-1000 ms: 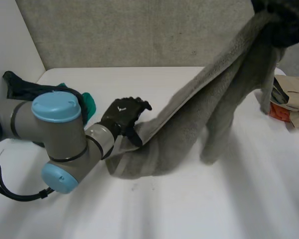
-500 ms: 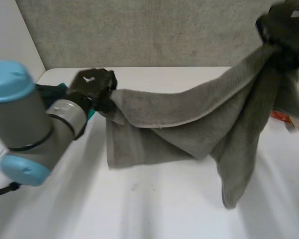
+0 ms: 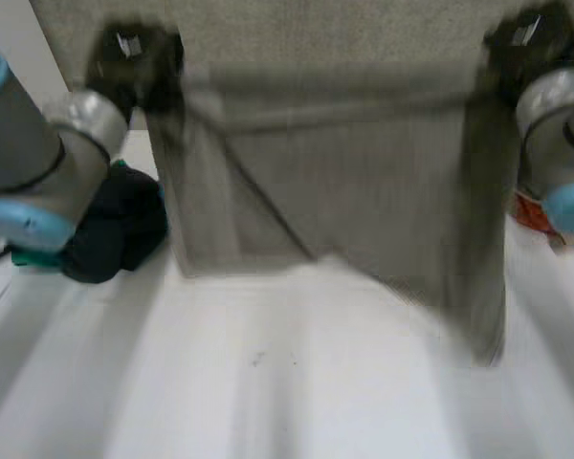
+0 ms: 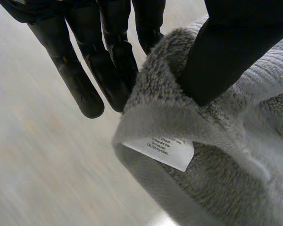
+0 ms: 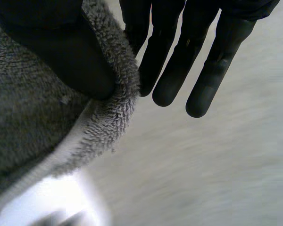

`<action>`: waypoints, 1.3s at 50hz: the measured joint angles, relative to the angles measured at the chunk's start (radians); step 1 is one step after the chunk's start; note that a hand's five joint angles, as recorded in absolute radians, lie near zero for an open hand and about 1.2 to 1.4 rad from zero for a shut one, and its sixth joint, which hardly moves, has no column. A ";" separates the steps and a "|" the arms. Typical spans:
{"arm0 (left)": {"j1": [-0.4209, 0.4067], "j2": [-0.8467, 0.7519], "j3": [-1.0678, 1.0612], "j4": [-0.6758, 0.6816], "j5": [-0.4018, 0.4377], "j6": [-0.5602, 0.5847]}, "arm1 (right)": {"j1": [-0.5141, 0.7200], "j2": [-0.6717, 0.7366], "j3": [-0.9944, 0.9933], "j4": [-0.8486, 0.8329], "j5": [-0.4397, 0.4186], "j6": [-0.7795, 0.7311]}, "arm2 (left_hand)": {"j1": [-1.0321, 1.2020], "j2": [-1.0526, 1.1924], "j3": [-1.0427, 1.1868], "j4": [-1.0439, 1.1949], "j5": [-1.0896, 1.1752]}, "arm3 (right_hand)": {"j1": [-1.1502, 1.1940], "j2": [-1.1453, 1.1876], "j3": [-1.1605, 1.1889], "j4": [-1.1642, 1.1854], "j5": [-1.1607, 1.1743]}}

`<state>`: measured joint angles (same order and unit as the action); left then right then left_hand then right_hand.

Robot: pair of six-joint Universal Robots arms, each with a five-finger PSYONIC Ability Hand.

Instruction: Fold the laundry.

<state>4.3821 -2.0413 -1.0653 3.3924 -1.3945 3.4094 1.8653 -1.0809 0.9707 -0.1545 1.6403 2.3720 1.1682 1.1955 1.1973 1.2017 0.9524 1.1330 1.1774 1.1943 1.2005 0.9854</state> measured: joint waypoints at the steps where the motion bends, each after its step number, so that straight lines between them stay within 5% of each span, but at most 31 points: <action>1: 0.000 -0.001 0.010 0.017 -0.002 -0.003 | 0.000 -0.002 -0.004 -0.029 0.004 0.001 | 0.000 0.000 0.000 0.000 0.000 | 0.000 0.000 0.000 0.000 0.000; 5: -0.001 0.031 0.041 0.208 -0.031 -0.052 | 0.001 -0.061 0.022 -0.295 0.024 0.006 | 0.000 0.000 0.000 0.000 0.000 | 0.000 0.000 0.000 0.000 0.000; 11: 0.003 0.129 -0.105 0.299 -0.052 -0.084 | 0.001 -0.146 0.196 -0.383 -0.028 0.007 | 0.000 0.000 0.000 0.000 0.000 | 0.000 0.000 0.000 0.000 0.009; 27: 0.013 0.083 -0.502 0.197 -0.048 -0.079 | -0.059 -0.108 0.555 -0.131 -0.175 0.132 | 0.000 0.001 0.000 0.000 0.000 | 0.000 -0.001 0.000 0.000 0.009; 31: 0.016 0.047 -0.534 0.190 -0.047 -0.078 | -0.107 -0.019 0.552 -0.095 -0.217 0.228 | 0.000 0.001 0.000 0.000 0.000 | -0.005 -0.019 -0.024 -0.027 -0.005; 40: 0.046 0.050 -0.559 0.164 -0.046 -0.077 | -0.212 0.095 0.467 0.072 -0.257 0.363 | 0.000 0.001 0.000 0.000 0.000 | -0.556 -0.604 -0.620 -0.630 -0.613; 47: 0.063 0.091 -0.572 0.113 -0.024 -0.080 | -0.270 0.092 0.419 0.192 -0.284 0.464 | 0.000 0.001 0.000 0.000 0.000 | -0.549 -0.599 -0.615 -0.630 -0.604; 54: 0.067 0.124 -0.591 0.076 0.014 -0.086 | -0.290 0.092 0.415 0.225 -0.334 0.505 | 0.000 0.001 0.000 0.000 0.000 | -0.251 -0.296 -0.316 -0.324 -0.287; 65: 0.070 0.161 -0.606 0.060 0.022 -0.087 | -0.290 0.117 0.430 0.234 -0.357 0.506 | 0.000 0.001 0.000 0.000 0.000 | -0.521 -0.570 -0.590 -0.596 -0.582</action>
<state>4.4526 -1.8802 -1.6713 3.4519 -1.3730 3.3221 1.5756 -0.9643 1.4007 0.0791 1.2828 2.8776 1.1682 1.1969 1.1975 1.2018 0.9524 0.6123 0.6079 0.6039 0.6043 0.4037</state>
